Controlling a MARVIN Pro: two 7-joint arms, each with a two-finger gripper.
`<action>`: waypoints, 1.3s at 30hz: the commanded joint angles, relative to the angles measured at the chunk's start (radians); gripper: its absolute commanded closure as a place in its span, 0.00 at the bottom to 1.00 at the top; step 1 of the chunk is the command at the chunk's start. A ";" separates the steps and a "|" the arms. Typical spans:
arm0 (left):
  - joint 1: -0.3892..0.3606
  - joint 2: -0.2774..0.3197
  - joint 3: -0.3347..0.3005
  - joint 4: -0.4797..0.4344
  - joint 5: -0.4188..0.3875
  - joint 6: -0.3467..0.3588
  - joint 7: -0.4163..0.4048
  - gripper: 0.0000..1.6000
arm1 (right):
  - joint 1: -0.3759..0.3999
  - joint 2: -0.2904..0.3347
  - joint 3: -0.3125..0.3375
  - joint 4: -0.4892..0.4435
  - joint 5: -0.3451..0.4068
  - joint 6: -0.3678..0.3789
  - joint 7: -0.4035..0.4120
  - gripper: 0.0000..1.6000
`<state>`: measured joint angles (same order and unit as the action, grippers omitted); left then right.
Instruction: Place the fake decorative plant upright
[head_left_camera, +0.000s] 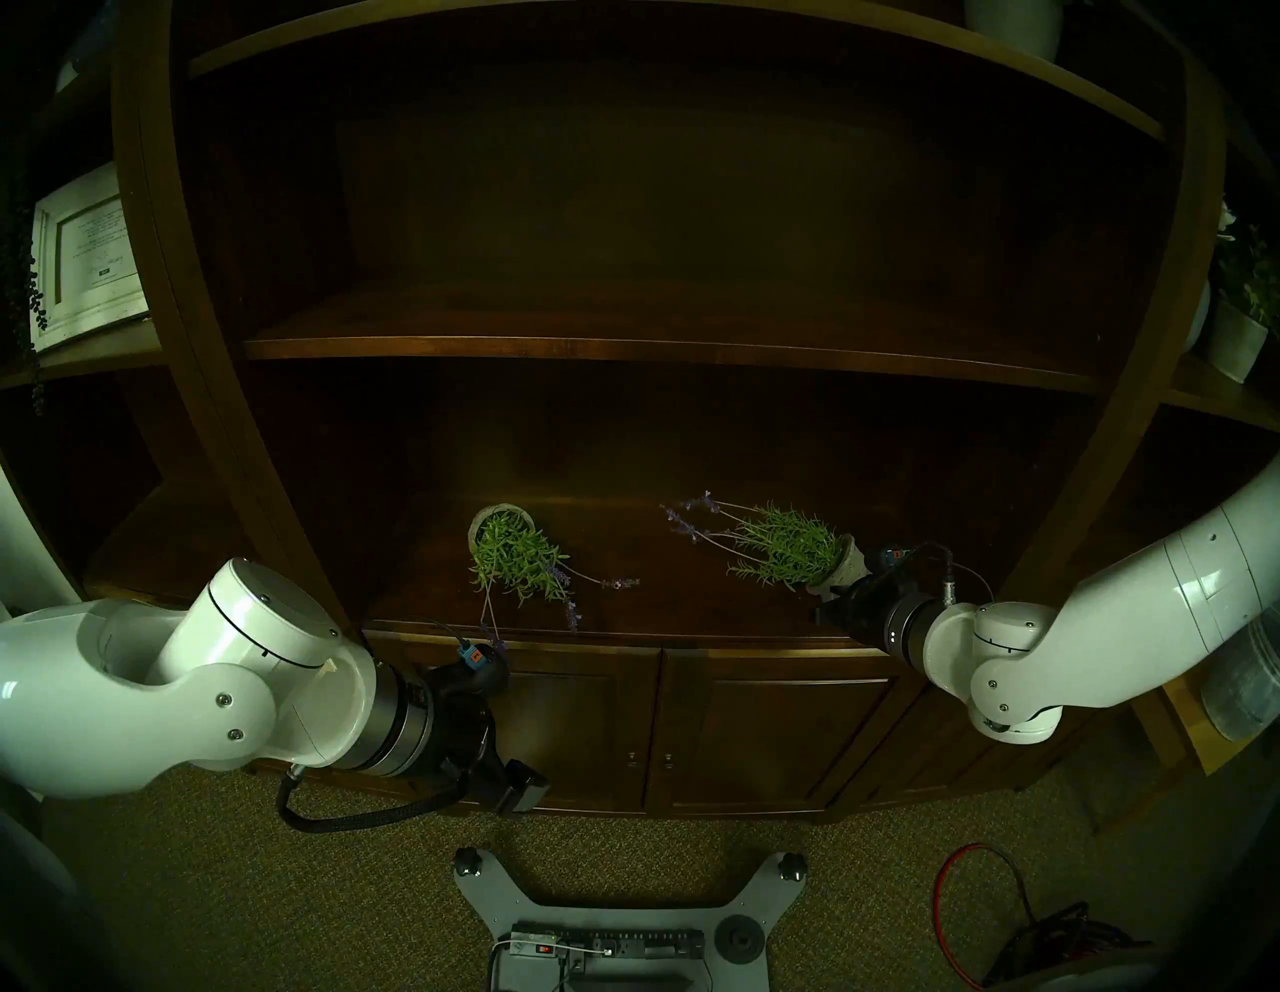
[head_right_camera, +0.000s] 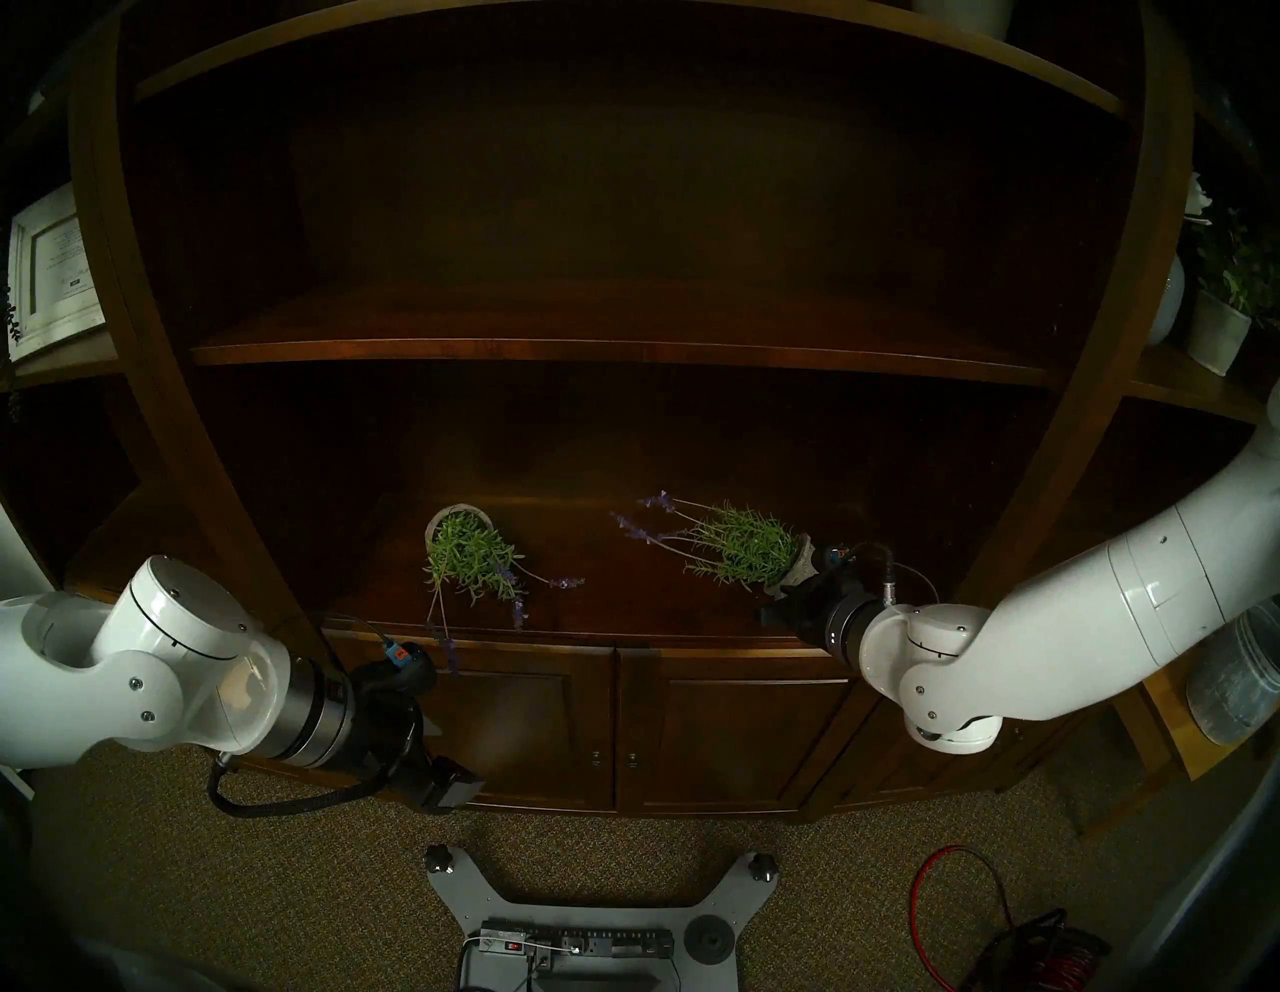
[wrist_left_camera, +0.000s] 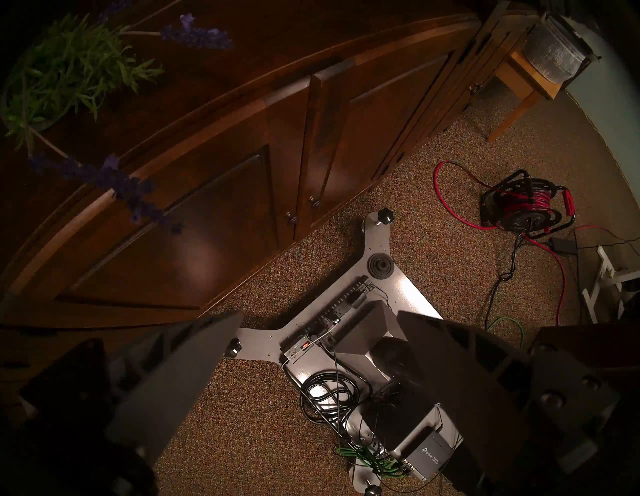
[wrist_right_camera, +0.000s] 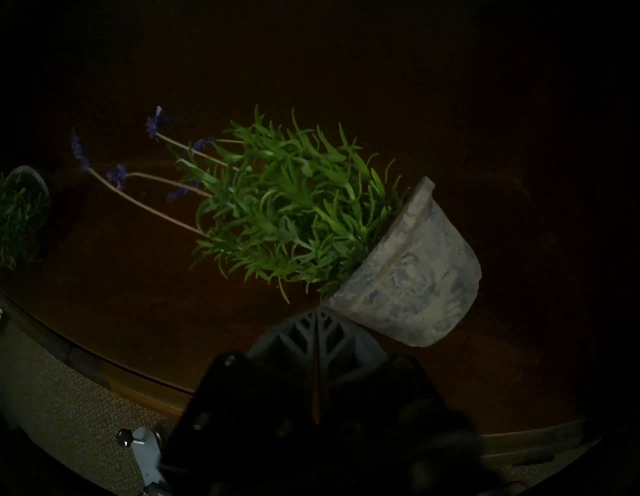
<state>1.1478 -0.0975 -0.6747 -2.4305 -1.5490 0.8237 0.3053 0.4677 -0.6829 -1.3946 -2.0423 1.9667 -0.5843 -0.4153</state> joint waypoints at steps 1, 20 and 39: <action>-0.013 -0.003 -0.013 -0.002 0.001 0.000 0.001 0.00 | 0.100 0.049 -0.020 -0.026 -0.009 -0.011 0.016 1.00; -0.013 -0.003 -0.014 -0.003 0.000 0.001 0.001 0.00 | 0.056 0.001 -0.001 -0.013 -0.004 -0.016 -0.048 1.00; -0.013 -0.003 -0.013 -0.002 0.001 0.000 0.001 0.00 | 0.246 0.032 -0.181 -0.170 -0.107 -0.054 -0.111 0.06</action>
<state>1.1479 -0.0975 -0.6747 -2.4305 -1.5490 0.8237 0.3053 0.6101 -0.6532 -1.5527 -2.1819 1.8978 -0.6123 -0.5121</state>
